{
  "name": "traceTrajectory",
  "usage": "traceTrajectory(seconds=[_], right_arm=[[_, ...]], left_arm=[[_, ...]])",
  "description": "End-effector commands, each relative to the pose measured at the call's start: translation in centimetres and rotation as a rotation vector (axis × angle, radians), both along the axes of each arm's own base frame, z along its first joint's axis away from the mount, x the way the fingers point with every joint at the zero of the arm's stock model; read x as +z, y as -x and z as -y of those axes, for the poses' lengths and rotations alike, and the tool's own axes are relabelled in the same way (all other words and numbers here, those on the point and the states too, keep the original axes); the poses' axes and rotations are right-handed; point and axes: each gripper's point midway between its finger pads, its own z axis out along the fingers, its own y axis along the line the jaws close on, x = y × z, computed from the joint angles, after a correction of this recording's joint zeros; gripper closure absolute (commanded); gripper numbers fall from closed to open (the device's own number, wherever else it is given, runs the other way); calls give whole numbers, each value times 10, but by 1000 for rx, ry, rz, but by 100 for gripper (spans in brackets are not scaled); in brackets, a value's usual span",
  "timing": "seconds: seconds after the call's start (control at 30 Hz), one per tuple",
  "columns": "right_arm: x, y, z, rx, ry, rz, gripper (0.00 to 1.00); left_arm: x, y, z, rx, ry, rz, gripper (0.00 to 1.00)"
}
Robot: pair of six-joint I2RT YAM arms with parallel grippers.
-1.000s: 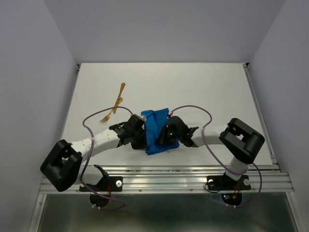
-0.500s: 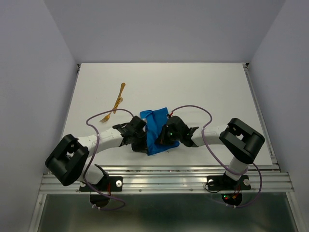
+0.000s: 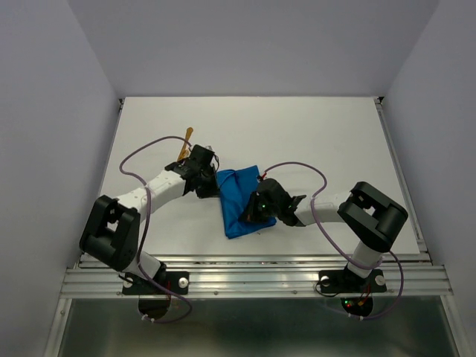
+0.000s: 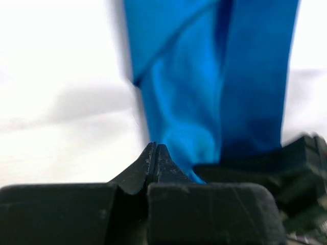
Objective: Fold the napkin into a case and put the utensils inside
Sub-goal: Smooth out the 2/3-rectangle-folded napkin at the center of the board.
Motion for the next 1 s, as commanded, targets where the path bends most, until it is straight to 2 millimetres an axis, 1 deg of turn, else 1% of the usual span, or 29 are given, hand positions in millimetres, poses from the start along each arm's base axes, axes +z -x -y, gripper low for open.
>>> traceTrajectory(seconds=[0.0, 0.03, 0.1, 0.13, 0.17, 0.23, 0.37, 0.57, 0.67, 0.8, 0.97], right_arm=[[6, -5, 0, -6, 17, 42, 99], [7, -6, 0, -6, 18, 45, 99], [6, -6, 0, -6, 18, 45, 99], [6, -6, 0, -6, 19, 44, 99], [6, -6, -1, -7, 18, 43, 99], [7, -7, -1, -8, 16, 45, 99], [6, -7, -2, -7, 17, 44, 99], [6, -7, -2, -3, 17, 41, 99], [6, -7, -3, -2, 14, 41, 99], [7, -8, -3, -5, 14, 43, 99], [8, -8, -3, -6, 11, 44, 99]], left_arm=[[1, -30, -15, 21, -79, 37, 100], [-2, -35, -15, 23, -83, 36, 100], [0, -42, -13, 16, -81, 46, 100], [-6, -43, -12, 9, -89, 28, 100], [-7, -46, -10, 7, -92, 28, 100], [-14, -46, -10, 5, -99, 13, 100], [-23, -49, -7, 1, -95, 7, 100], [-39, -49, -14, 15, -139, -13, 100], [-33, -52, -7, 5, -110, 6, 100], [-21, -54, -7, -2, -113, 27, 100], [2, -55, -12, 4, -121, 65, 100]])
